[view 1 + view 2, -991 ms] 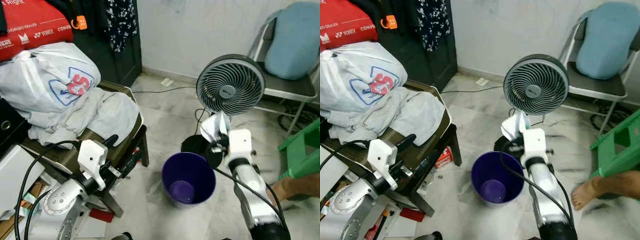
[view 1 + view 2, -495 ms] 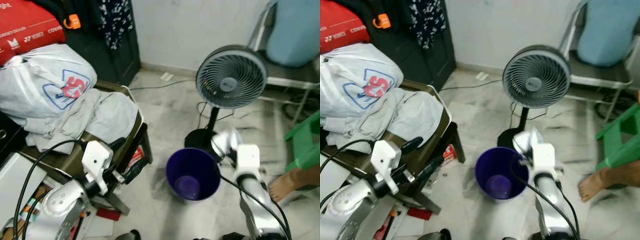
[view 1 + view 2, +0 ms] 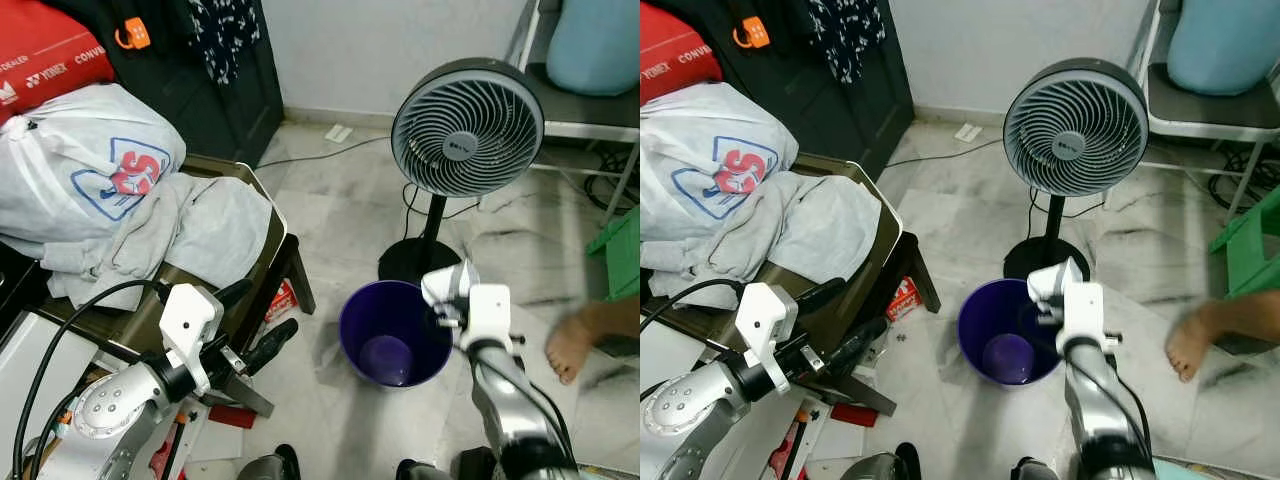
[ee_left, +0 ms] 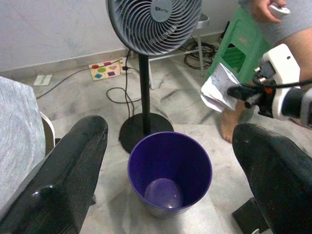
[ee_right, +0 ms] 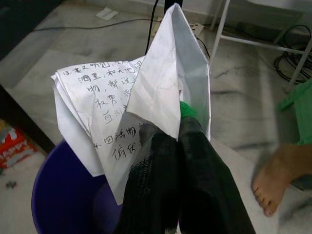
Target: Clean up the room
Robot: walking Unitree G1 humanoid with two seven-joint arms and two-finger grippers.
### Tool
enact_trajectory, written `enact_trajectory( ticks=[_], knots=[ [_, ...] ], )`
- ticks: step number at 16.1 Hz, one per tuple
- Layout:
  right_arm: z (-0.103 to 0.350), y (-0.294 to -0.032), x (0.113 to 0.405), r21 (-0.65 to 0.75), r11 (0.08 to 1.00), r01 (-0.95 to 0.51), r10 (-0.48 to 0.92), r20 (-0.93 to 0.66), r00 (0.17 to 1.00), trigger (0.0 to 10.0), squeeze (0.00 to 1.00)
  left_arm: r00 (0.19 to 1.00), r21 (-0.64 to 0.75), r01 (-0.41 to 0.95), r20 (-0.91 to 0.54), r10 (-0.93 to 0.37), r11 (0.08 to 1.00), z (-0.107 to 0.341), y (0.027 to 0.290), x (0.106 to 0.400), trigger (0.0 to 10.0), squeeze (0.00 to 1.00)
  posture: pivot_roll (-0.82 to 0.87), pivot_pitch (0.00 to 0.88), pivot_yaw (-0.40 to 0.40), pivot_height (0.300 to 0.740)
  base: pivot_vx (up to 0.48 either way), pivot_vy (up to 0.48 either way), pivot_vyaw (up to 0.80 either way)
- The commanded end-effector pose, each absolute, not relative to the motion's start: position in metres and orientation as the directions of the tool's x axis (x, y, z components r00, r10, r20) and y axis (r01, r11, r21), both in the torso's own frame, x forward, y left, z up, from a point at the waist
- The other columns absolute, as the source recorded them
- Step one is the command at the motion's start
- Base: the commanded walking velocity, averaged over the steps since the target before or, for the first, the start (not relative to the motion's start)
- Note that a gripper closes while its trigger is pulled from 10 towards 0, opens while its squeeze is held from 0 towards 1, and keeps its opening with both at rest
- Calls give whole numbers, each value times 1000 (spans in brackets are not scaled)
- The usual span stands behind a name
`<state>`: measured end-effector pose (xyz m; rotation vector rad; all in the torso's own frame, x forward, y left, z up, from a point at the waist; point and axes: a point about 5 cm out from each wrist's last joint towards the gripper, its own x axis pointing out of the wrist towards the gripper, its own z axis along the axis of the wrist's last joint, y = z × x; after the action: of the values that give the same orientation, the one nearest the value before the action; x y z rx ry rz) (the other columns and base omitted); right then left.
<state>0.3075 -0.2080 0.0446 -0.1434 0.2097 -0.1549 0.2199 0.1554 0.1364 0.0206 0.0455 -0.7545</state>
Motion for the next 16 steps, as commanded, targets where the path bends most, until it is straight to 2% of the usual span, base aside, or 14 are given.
enact_trajectory(
  ticks=[1,6,8,10,13,16],
  knots=[
    [44,-204,310,-146,981,127,-154,-199,968,10000,0,737,16,675,-63,-673,738,138,160,217,10000,0,99,232,121,740,0,0,0],
    [63,-199,327,-152,982,112,-133,-140,981,10000,0,766,4,641,-53,-640,767,136,163,216,10000,0,71,218,87,740,0,0,0],
    [74,-188,336,-127,986,105,-119,-109,987,10000,0,764,-1,644,-46,-643,765,136,158,216,10000,0,76,215,79,740,0,0,0],
    [75,-167,341,-89,994,60,-70,-115,991,10000,0,772,1,635,-41,-635,772,138,159,215,10000,0,96,223,77,740,0,0,0],
    [57,-133,336,-65,998,-3,-10,-203,979,10000,0,780,-1,624,-73,-622,782,138,166,203,10000,0,138,262,78,740,0,0,0],
    [34,-122,324,-48,999,14,-29,-316,948,10000,0,784,-9,615,-92,-613,788,139,168,193,10000,0,171,303,82,740,0,0,0]
  ],
)
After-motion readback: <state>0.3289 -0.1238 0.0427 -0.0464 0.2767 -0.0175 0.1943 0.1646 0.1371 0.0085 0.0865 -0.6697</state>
